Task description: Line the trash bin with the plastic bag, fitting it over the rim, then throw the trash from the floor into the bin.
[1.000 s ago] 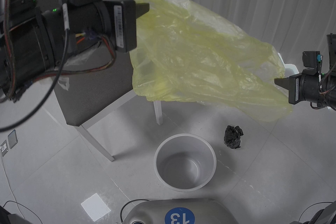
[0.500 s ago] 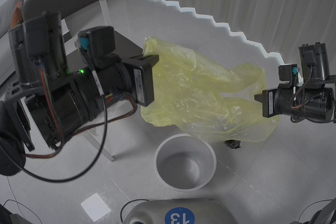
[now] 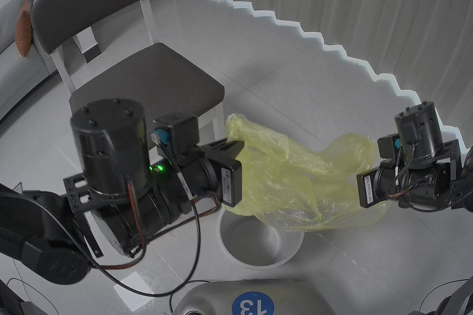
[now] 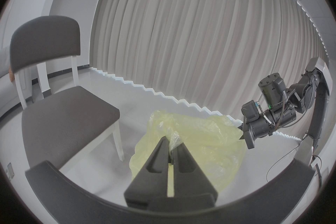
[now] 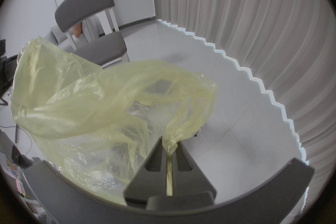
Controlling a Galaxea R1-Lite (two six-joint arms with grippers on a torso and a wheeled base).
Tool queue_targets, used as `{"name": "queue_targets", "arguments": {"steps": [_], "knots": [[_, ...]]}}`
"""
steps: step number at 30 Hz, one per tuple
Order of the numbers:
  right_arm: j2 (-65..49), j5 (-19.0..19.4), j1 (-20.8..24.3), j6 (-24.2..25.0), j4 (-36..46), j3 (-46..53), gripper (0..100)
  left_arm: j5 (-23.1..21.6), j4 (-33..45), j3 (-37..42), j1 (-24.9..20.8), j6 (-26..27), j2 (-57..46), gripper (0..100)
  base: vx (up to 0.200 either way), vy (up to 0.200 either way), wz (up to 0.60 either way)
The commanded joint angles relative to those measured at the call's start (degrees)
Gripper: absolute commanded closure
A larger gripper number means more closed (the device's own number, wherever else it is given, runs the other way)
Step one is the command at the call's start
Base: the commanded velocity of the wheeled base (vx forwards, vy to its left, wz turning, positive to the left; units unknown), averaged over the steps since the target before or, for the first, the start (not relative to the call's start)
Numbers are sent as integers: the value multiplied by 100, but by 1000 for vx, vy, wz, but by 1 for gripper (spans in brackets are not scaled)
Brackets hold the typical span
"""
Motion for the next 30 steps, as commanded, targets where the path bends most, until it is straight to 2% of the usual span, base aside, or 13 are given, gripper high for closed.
{"name": "queue_targets", "arguments": {"steps": [1, 7, 13, 30], "knots": [[192, -139, 114, -9, -30, 258, 100, 14, -150, 222, -113, -87, 374, 100, 0, 0, 0], [473, -491, 264, -53, -593, 856, 100, 58, -836, 661, -254, -359, 892, 100, 0, 0, 0], [755, -614, 316, -238, -1103, 1137, 100, 76, -1539, 1109, -289, -359, 1130, 100, 0, 0, 0], [1150, -710, 369, -352, -1683, 1155, 100, 5, -1741, 1294, -60, -342, 1015, 100, 0, 0, 0]]}}
